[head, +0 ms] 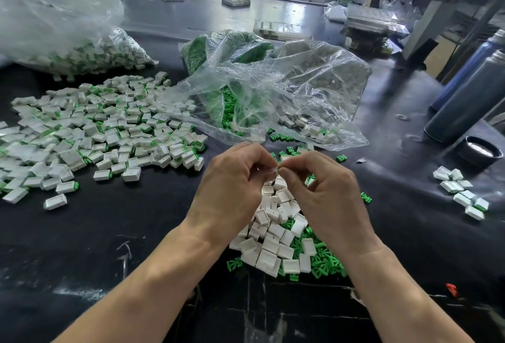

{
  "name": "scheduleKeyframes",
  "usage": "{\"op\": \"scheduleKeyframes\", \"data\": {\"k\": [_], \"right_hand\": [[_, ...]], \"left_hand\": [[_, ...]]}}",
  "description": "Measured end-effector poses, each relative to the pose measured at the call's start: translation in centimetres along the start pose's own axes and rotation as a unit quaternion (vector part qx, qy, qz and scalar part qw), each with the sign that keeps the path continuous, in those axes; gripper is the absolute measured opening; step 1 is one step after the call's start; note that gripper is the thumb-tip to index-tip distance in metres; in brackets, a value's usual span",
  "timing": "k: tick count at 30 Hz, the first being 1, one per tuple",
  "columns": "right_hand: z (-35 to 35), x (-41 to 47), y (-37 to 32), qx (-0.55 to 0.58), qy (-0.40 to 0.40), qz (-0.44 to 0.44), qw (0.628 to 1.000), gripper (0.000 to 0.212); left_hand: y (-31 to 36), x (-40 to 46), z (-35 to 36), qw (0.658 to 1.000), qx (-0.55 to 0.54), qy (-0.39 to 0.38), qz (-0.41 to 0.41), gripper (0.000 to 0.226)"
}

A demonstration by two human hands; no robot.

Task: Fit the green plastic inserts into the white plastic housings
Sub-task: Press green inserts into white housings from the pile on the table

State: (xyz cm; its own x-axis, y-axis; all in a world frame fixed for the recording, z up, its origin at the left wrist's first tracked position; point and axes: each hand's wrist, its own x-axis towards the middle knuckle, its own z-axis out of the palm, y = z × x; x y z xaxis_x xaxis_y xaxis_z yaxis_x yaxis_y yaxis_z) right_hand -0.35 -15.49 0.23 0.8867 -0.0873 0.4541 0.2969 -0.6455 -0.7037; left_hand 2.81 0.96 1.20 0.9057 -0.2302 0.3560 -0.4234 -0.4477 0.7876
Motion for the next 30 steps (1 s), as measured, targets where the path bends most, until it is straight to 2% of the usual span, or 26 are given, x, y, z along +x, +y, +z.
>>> {"op": "scheduleKeyframes", "data": {"k": [5, 10, 14, 18, 22, 30], "right_hand": [[-0.4, -0.1, -0.3, -0.038, -0.009, -0.020, 0.999, 0.004], [-0.2, 0.1, -0.5, -0.041, 0.019, -0.011, 0.999, 0.006], [-0.9, 0.4, 0.4, 0.050, 0.057, 0.052, 0.996, 0.005], [-0.2, 0.0, 0.2, 0.157, -0.005, 0.077, 0.985, 0.016], [0.2, 0.0, 0.4, 0.179, -0.022, 0.090, 0.980, 0.016], [-0.1, 0.2, 0.4, 0.205, -0.055, 0.107, 0.971, 0.011]], "left_hand": [[0.1, 0.1, -0.2, 0.999, 0.033, -0.001, 0.038, 0.014], [-0.2, 0.1, -0.2, 0.999, 0.031, 0.011, 0.025, 0.018], [-0.6, 0.5, -0.4, 0.999, -0.031, 0.031, -0.020, 0.026], [-0.6, 0.4, -0.3, 0.995, -0.097, 0.005, -0.022, 0.028], [-0.7, 0.4, -0.2, 0.994, -0.107, -0.002, -0.010, 0.032], [-0.8, 0.5, -0.2, 0.993, -0.116, -0.023, -0.015, 0.023]]}}
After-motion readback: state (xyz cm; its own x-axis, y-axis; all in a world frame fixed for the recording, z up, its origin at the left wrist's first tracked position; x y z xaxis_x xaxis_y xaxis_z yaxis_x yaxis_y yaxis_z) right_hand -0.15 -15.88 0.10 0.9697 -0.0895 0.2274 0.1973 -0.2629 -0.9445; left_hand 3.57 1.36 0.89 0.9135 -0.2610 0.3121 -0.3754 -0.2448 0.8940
